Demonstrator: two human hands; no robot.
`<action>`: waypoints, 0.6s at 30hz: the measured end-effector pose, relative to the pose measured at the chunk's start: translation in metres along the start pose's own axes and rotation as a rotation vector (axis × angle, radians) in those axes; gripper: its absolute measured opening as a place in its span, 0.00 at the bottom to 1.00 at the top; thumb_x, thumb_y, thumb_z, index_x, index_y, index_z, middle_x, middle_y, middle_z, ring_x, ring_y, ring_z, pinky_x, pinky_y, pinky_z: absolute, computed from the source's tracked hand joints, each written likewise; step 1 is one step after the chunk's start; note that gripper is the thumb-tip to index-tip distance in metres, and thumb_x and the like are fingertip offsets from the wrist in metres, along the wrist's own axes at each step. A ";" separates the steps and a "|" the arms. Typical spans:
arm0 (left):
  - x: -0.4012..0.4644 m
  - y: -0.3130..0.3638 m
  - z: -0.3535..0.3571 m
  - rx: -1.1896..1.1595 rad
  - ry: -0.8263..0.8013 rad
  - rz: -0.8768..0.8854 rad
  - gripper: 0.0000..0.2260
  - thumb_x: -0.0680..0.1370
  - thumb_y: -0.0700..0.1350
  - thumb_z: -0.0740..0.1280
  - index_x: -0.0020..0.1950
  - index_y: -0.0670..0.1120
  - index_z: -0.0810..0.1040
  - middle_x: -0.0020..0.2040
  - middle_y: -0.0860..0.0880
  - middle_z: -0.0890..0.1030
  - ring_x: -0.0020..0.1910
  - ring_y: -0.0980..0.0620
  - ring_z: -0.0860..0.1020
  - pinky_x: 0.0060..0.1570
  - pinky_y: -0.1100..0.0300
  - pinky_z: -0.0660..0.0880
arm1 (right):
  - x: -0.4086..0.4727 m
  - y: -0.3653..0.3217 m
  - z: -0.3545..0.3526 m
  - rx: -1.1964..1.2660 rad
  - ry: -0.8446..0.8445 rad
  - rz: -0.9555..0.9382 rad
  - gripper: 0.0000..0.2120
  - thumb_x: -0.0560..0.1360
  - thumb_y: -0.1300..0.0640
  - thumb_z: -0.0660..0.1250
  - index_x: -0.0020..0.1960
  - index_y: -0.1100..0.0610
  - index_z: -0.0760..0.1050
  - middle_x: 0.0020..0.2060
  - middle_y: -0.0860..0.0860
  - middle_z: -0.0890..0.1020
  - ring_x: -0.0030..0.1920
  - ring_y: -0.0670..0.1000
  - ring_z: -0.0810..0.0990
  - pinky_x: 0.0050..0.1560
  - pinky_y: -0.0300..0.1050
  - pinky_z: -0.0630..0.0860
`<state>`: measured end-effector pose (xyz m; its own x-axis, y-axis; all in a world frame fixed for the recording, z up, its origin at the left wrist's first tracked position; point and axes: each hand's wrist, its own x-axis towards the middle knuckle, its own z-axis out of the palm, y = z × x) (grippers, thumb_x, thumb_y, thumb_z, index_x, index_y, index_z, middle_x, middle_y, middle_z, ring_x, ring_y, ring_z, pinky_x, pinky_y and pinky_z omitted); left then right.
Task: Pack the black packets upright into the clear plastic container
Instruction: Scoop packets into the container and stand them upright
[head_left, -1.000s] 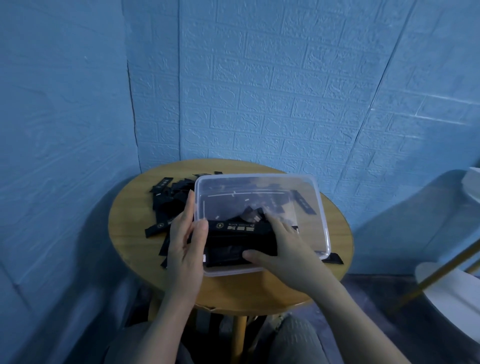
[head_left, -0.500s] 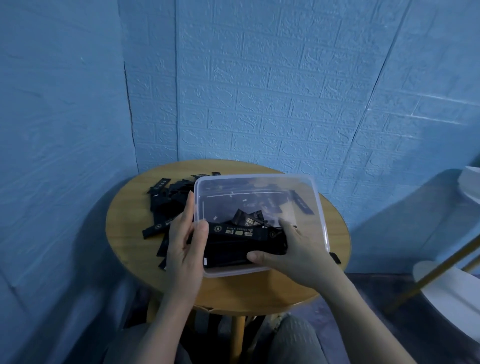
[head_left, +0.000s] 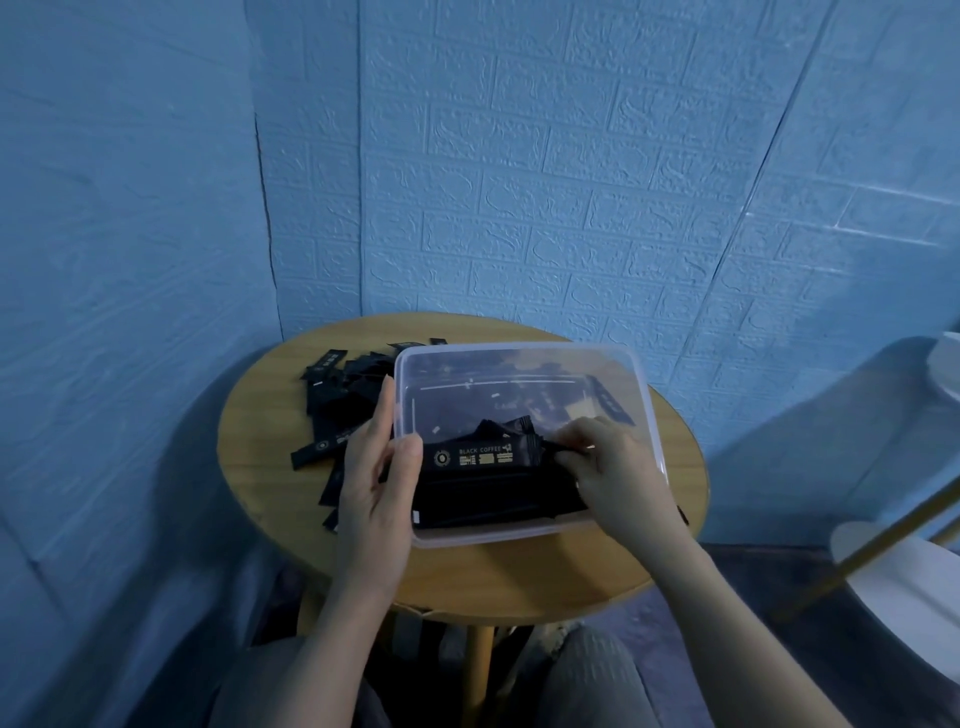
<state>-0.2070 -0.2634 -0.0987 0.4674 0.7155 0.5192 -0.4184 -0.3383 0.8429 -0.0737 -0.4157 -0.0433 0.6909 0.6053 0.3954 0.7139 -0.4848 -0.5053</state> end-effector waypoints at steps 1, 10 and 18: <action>0.000 0.000 0.000 -0.005 0.003 0.005 0.22 0.79 0.54 0.61 0.73 0.62 0.64 0.58 0.72 0.73 0.65 0.61 0.73 0.64 0.63 0.67 | 0.001 0.000 -0.002 0.062 0.041 0.015 0.05 0.77 0.62 0.66 0.47 0.53 0.78 0.43 0.47 0.79 0.48 0.49 0.76 0.44 0.40 0.70; 0.000 0.001 0.001 -0.020 0.018 0.039 0.22 0.79 0.55 0.62 0.74 0.57 0.65 0.59 0.63 0.76 0.61 0.62 0.74 0.61 0.71 0.67 | 0.017 -0.027 -0.005 0.206 0.117 -0.083 0.05 0.77 0.58 0.67 0.48 0.50 0.81 0.47 0.44 0.80 0.53 0.47 0.75 0.51 0.34 0.68; 0.000 -0.001 0.002 -0.010 0.018 0.016 0.21 0.78 0.50 0.60 0.72 0.59 0.64 0.57 0.79 0.71 0.62 0.75 0.68 0.60 0.76 0.63 | 0.005 -0.028 0.006 0.058 -0.242 -0.098 0.30 0.73 0.34 0.56 0.68 0.49 0.73 0.63 0.47 0.74 0.64 0.49 0.72 0.64 0.49 0.70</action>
<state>-0.2049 -0.2640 -0.0993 0.4463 0.7211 0.5300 -0.4338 -0.3437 0.8329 -0.0908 -0.3957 -0.0322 0.5666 0.7840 0.2534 0.7636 -0.3840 -0.5192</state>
